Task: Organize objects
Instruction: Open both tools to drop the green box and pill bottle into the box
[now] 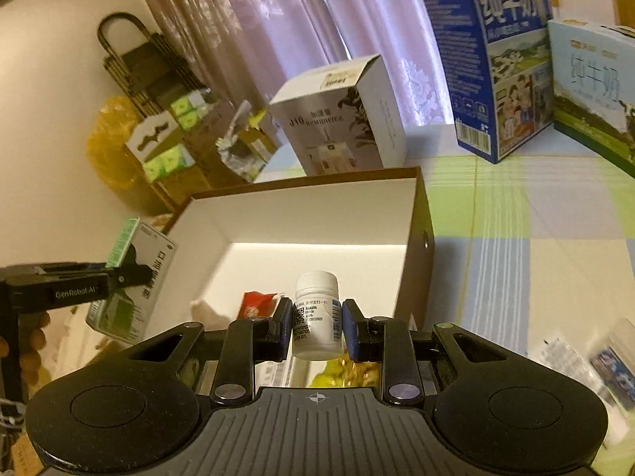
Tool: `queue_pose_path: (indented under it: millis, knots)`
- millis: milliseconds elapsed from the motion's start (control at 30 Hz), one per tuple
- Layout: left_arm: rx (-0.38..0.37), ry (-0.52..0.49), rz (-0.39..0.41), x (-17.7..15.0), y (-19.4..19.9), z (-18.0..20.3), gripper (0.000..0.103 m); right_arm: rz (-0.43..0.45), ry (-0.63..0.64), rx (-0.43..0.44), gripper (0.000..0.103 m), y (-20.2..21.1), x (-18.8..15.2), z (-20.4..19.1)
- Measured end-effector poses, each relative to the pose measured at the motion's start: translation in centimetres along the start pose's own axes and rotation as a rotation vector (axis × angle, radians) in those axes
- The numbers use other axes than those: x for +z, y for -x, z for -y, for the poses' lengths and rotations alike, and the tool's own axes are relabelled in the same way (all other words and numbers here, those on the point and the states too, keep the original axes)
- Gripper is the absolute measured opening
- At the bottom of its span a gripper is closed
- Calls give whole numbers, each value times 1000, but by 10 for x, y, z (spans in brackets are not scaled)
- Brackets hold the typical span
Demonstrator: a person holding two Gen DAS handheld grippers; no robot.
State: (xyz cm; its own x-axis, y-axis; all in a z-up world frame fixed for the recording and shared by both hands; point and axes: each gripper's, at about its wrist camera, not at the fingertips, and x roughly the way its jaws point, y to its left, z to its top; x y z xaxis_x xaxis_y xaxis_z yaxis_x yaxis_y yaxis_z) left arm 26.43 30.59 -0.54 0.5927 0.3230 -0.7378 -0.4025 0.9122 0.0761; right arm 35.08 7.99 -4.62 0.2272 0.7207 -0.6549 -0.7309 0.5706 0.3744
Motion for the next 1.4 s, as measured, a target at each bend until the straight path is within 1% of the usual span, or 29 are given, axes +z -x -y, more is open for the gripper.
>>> queue_pose_path:
  millis: [133, 300, 433, 633, 667, 733, 900, 933, 1000, 1067, 1100, 1133, 1267, 1300, 1400]
  knots:
    - [2, -14, -22, 10, -34, -14, 25, -24, 25, -48, 24, -26, 7, -2]
    - [2, -34, -55, 21, -73, -20, 25, -42, 43, -96, 24, -50, 16, -1]
    - [-10, -45, -83, 24, -96, -17, 25, -49, 60, -121, 24, -60, 23, 0]
    - [-20, -60, -97, 27, -118, -13, 26, -56, 72, -141, 24, -71, 30, 5]
    - [-18, -63, -92, 27, -119, -13, 28, -56, 75, -142, 24, -71, 30, 5]
    - [-15, -72, -87, 29, -120, -12, 38, -59, 83, -147, 24, -74, 30, 5]
    - [-16, -69, -91, 31, -118, -14, 44, -29, 102, -168, 24, -76, 33, 5]
    - [-17, -66, -93, 31, -117, -15, 52, -16, 103, -173, 24, -75, 33, 5]
    - [-18, -55, -92, 30, -112, -17, 61, 4, 103, -178, 25, -74, 35, 5]
    - [-19, -55, -87, 29, -106, -17, 62, 19, 102, -176, 29, -72, 37, 7]
    - [-17, -57, -87, 28, -103, -17, 64, 24, 102, -177, 33, -71, 37, 7]
    - [-16, -56, -87, 27, -100, -17, 69, 28, 102, -176, 35, -68, 37, 8]
    - [-18, -53, -79, 22, -82, -18, 78, 23, 95, -153, 36, -53, 32, 8]
    - [-12, -48, -79, 21, -77, -17, 83, 21, 93, -150, 36, -49, 30, 7]
    - [-18, -41, -70, 16, -59, -16, 85, 17, 82, -136, 36, -36, 22, 5]
